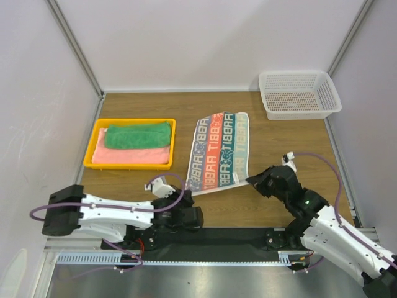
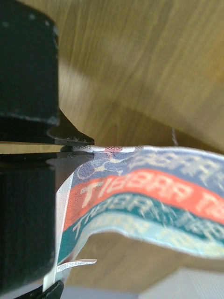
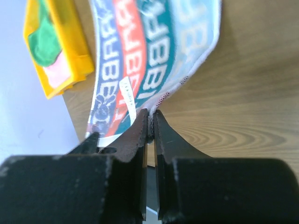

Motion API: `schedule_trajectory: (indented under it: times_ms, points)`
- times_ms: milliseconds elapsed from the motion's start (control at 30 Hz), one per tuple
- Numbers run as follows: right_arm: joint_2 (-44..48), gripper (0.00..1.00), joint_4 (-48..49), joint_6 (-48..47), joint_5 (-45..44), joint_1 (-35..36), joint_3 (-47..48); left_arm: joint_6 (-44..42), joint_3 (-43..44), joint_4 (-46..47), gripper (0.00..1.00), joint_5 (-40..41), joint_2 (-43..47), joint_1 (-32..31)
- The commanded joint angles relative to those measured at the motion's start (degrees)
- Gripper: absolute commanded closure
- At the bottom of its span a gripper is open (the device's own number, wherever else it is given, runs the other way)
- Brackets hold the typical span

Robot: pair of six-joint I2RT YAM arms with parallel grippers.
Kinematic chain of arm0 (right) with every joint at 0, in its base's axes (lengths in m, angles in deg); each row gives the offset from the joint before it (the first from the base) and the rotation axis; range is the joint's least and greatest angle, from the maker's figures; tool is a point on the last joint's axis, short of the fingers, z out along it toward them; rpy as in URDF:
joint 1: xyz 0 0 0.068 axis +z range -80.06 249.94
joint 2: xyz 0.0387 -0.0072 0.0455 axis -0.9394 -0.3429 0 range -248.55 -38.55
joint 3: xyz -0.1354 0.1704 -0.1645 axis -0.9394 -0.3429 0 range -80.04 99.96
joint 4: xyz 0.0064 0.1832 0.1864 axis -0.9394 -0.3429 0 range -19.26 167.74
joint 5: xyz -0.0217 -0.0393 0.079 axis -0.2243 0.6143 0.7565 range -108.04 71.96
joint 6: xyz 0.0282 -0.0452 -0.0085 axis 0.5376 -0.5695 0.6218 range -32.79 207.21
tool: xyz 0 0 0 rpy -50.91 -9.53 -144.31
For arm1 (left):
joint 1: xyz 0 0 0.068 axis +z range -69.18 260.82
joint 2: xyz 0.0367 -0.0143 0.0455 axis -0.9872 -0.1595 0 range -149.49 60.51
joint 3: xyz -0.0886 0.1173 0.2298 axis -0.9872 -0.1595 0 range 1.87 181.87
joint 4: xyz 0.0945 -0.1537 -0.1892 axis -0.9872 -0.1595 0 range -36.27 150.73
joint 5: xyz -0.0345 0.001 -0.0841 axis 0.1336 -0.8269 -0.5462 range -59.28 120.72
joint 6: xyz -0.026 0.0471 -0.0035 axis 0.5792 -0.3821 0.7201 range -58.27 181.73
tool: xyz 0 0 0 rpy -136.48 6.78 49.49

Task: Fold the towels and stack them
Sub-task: Flatten out the crumpled towel

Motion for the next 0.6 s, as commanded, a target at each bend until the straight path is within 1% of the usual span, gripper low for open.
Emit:
schedule_trajectory:
  times_ms: [0, 67, 167, 200, 267, 300, 333, 367, 400, 433, 467, 533, 567]
  points:
    - [0.09, 1.0, -5.45, -11.41, -10.29, -0.62, 9.66, 13.29, 3.74, -18.44, 1.0, 9.32, 4.54, 0.97]
    - [-0.26, 1.0, -6.34, -13.95, -12.4, -0.62, 13.11, 10.12, 6.03, -20.56, 1.0, 12.06, 7.35, 1.41]
    - [-0.44, 1.0, -5.99, -19.23, -14.34, -0.62, 19.35, 0.12, 10.78, -19.6, 1.0, 16.9, 11.13, 1.85]
    - [-0.61, 1.0, -5.73, -21.85, -14.52, -0.62, 22.67, -7.75, 13.05, -16.9, 1.0, 19.26, 12.19, 1.85]
    - [-1.4, 1.0, -4.24, -24.41, -14.7, -0.62, 25.77, -17.01, 14.82, -12.15, 1.0, 21.3, 14.91, 2.46]
    - [-1.84, 1.0, -3.62, -26.25, -14.61, -0.62, 27.44, -28.11, 16.22, -5.25, 1.0, 22.0, 15.79, 2.99]
    - [-3.06, 1.0, -3.01, -29.23, -14.87, -0.62, 30.41, -34.83, 16.5, -0.39, 1.0, 21.66, 16.85, 3.87]
    - [-3.95, 1.0, -2.48, -30.74, -15.22, -0.53, 32.18, -42.64, 16.5, 5.92, 1.0, 20.44, 18.08, 6.31]
    - [-4.65, 1.0, -1.69, -32.32, -15.14, -0.53, 33.68, -63.86, 14.24, 25.21, 1.0, 17.99, 20.79, 8.25]
    - [-5.35, 1.0, -0.9, -35.03, -15.05, -0.71, 36.48, -74.26, 12.13, 35.32, 1.0, 6.48, 22.29, 10.97]
    - [-7.36, 1.0, -0.54, -35.84, -15.57, -0.71, 37.98, -78.97, 10.72, 40.73, 1.0, 0.8, 23.35, 17.17]
    - [-9.39, 1.0, -0.1, -38.12, -16.88, -0.8, 40.97, -78.31, 12.36, 40.97, 1.0, -5.74, 22.76, 22.48]
    - [-11.23, 1.0, 0.16, -38.92, -17.07, -0.88, 43.77, -79.1, 14.63, 39.22, 1.0, -6.29, 21.53, 25.03]
